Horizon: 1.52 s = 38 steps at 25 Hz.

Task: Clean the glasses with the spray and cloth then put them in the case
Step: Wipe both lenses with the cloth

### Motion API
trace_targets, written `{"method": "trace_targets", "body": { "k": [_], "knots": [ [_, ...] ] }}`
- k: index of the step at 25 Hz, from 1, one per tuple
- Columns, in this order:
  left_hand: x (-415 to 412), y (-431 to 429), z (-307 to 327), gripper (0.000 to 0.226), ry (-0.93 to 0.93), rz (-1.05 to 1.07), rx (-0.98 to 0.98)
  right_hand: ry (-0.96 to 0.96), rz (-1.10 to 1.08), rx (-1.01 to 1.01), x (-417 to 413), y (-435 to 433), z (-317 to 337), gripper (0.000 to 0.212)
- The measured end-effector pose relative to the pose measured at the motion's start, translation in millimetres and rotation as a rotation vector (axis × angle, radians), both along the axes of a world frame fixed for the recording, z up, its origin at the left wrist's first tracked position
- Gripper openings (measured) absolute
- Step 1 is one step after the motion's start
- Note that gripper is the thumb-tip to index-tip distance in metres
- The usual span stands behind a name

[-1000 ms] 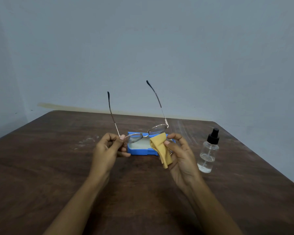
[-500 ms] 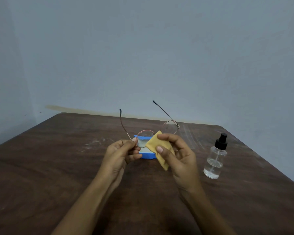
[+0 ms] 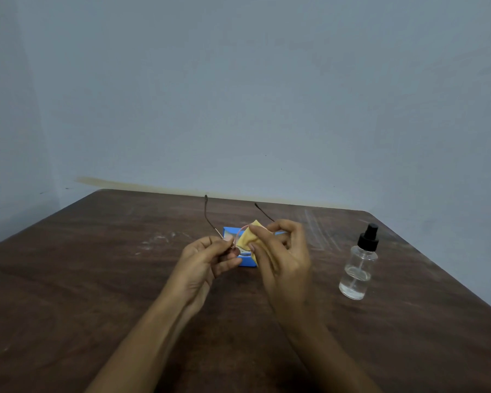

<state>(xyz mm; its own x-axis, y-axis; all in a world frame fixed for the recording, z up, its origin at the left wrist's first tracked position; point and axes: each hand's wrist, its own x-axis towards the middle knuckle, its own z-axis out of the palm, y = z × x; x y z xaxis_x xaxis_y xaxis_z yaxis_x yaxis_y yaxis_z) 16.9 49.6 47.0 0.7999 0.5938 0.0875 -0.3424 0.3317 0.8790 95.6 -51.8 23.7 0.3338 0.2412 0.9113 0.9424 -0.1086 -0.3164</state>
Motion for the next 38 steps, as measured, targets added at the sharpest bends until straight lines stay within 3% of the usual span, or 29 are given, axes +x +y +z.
{"method": "trace_targets", "body": {
  "k": [6,12,14,18,23,29,35,38],
  "knots": [
    [0,0,-1,0.021,0.002,-0.010,-0.015,-0.220,-0.137,-0.011,2,-2,1,0.022],
    [-1,7,-1,0.025,-0.004,-0.072,-0.189,-0.372,-0.130,-0.080,-3,-2,-4,0.021],
    [-2,8,0,0.033,-0.002,-0.063,-0.224,-0.351,-0.135,-0.081,0,-5,-7,0.021],
    [-3,5,3,0.021,0.012,-0.050,-0.167,-0.212,-0.134,-0.012,8,-9,-7,0.018],
    [-1,3,-1,0.024,0.027,-0.052,-0.077,-0.125,-0.115,0.024,5,-6,-5,0.019],
    [0,-1,-3,0.023,0.039,-0.051,-0.031,-0.237,-0.032,-0.003,-2,-1,-5,0.016],
    [-1,-1,-5,0.020,0.049,-0.094,-0.052,-0.146,-0.131,0.044,6,-6,-3,0.020],
    [0,-1,-6,0.020,0.040,-0.097,-0.056,-0.159,-0.079,0.035,3,-4,-5,0.021]
  ]
}}
